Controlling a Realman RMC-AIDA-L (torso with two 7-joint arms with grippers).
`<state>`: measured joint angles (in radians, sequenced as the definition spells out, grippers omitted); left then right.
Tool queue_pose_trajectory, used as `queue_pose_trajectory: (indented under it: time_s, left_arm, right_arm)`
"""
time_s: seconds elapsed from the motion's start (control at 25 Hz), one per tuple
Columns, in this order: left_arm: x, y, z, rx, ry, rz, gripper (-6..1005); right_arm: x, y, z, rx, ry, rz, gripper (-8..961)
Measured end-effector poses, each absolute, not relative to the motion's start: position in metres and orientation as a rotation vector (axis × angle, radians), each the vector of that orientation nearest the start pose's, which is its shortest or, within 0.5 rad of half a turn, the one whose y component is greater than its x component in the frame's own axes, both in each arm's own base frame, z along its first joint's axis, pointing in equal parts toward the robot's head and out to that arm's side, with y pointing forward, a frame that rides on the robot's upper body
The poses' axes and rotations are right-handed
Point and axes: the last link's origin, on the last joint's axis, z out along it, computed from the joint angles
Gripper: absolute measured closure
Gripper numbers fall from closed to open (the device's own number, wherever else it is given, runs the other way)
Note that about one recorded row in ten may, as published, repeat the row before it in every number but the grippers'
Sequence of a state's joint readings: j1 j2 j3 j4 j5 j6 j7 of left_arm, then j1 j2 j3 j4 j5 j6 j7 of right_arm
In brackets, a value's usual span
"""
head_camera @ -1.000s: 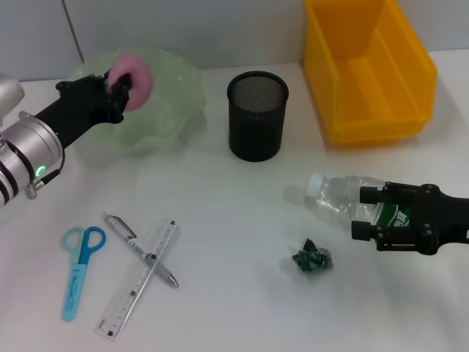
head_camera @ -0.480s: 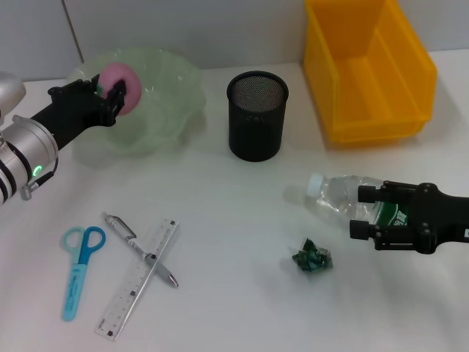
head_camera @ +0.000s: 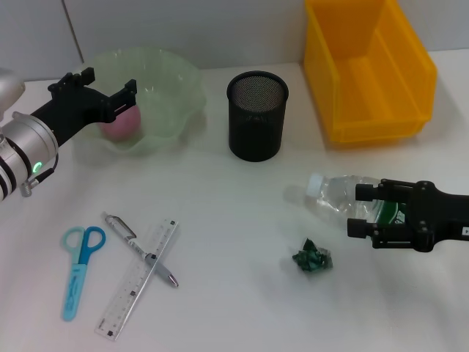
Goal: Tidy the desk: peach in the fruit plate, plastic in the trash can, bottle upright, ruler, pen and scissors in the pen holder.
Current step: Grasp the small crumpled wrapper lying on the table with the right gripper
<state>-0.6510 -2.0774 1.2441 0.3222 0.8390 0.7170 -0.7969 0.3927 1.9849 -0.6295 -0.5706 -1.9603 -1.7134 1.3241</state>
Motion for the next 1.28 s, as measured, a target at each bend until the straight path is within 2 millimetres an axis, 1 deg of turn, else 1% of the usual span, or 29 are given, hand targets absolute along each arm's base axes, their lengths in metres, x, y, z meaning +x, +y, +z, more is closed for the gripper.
queue_pose_trajectory:
  time_s: [0.12,0.2,0.36,0.48,0.52,0.64,0.68,0.72,0.76,0.8,0.92,1.04,1.12,1.28]
  left_arm:
    - [-0.261,0.420,-0.033,-2.059,-0.633,-0.603,200]
    - [-0.258,0.418,-0.032,-2.068,-0.660,-0.653,190]
    - [-0.249,0.404,-0.029,-2.168,-0.708,-0.808,174]
    - [-0.244,0.380,-0.014,-2.309,-0.726,-0.947,174]
    - [-0.243,0.374,-0.010,-2.345,-0.730,-0.976,174]
    - [-0.242,0.346,-0.002,-2.507,-0.720,-1.050,175]
    - [-0.242,0.341,-0.002,-2.532,-0.715,-1.056,175]
    - [-0.242,0.341,-0.002,-2.532,-0.715,-1.056,175]
    - [-0.243,0.324,-0.008,-2.617,-0.680,-1.065,175]
    - [-0.242,0.322,-0.010,-2.629,-0.671,-1.063,175]
    - [-0.238,0.303,-0.032,-2.751,-0.547,-1.016,175]
    - [-0.236,0.294,-0.049,-2.842,-0.470,-0.948,174]
    - [-0.236,0.291,-0.056,-2.888,-0.451,-0.904,174]
    - [-0.237,0.288,-0.058,-2.906,-0.449,-0.884,174]
  right_arm:
    - [0.311,0.280,0.032,-2.680,0.746,0.803,137]
    - [0.311,0.280,0.033,-2.678,0.747,0.804,137]
    - [0.311,0.280,0.033,-2.676,0.750,0.805,137]
    - [0.312,0.279,0.034,-2.676,0.752,0.806,137]
    - [0.312,0.279,0.035,-2.673,0.751,0.807,137]
    - [0.312,0.279,0.037,-2.669,0.749,0.808,137]
    - [0.313,0.279,0.037,-2.668,0.749,0.808,137]
    - [0.312,0.279,0.037,-2.667,0.748,0.809,137]
    - [0.312,0.279,0.037,-2.667,0.748,0.808,137]
    - [0.312,0.279,0.038,-2.666,0.748,0.808,137]
    - [0.312,0.281,0.039,-2.666,0.748,0.809,137]
    - [0.310,0.283,0.043,-2.669,0.751,0.807,137]
    - [0.307,0.284,0.046,-2.681,0.752,0.799,137]
    - [0.300,0.288,0.050,-2.716,0.756,0.795,137]
